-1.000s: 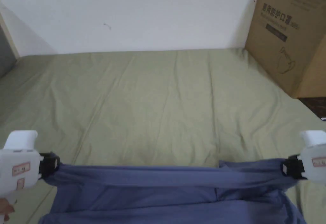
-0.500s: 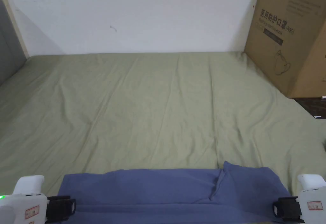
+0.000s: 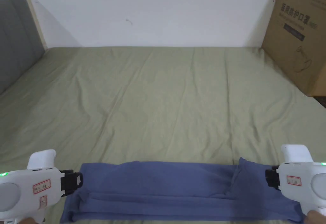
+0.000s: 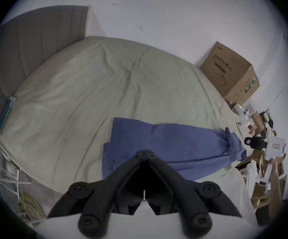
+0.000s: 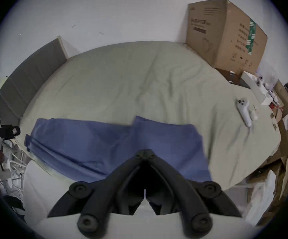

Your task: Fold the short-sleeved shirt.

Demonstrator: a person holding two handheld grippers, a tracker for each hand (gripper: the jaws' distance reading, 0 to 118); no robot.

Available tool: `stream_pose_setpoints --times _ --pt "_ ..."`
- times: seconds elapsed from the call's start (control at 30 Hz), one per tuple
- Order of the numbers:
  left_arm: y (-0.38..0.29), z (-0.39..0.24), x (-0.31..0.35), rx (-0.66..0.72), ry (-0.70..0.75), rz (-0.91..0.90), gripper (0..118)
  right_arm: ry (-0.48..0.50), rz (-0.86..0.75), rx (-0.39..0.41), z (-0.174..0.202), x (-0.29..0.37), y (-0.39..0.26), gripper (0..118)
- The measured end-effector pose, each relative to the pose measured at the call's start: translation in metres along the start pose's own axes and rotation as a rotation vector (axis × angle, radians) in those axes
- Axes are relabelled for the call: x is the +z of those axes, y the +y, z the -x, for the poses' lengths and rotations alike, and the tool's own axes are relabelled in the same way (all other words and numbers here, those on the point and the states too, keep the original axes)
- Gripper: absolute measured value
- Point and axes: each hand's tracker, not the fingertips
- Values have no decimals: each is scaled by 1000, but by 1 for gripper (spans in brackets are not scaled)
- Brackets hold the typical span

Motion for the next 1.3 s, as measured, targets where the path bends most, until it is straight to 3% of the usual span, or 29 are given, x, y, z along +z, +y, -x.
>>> stream_pose_setpoints --times 0.17,0.2,0.27,0.3,0.33,0.47,0.67,0.7,0.73,0.77,0.87,0.93,1.1,1.3 --pt "-4 30 3 185 -85 -29 0 71 9 36 45 -18 -4 0" --pt "-5 38 4 215 -112 -20 8 79 30 56 53 -24 -4 0" --pt "-8 51 0 247 -116 -10 65 78 46 67 65 -31 -2 0" --pt "-10 57 -3 270 -106 -1 81 90 53 63 69 -36 -5 0" --pt "-13 63 -6 301 -112 -1 88 106 61 55 73 -39 -5 0" --pt "-26 87 -31 452 -188 53 95 148 88 52 89 -47 -4 0" --pt "-41 91 -62 515 -264 76 93 199 95 58 102 -52 2 0" --pt "-38 91 -62 524 -289 77 78 193 93 57 103 -54 2 0" --pt "-37 92 -62 540 -305 83 21 190 93 56 104 -56 3 0" --pt "-36 92 -67 544 -291 97 7 192 96 52 104 -57 4 0" --pt "-36 94 -82 532 -307 192 7 207 108 31 104 -64 5 0" --pt "-33 119 -81 559 -315 135 7 213 112 18 104 -64 6 0" --pt "-18 119 -63 453 -283 139 7 221 108 -20 97 -66 8 0" --pt "-13 145 -33 467 -221 102 7 212 102 -39 86 -62 6 0"
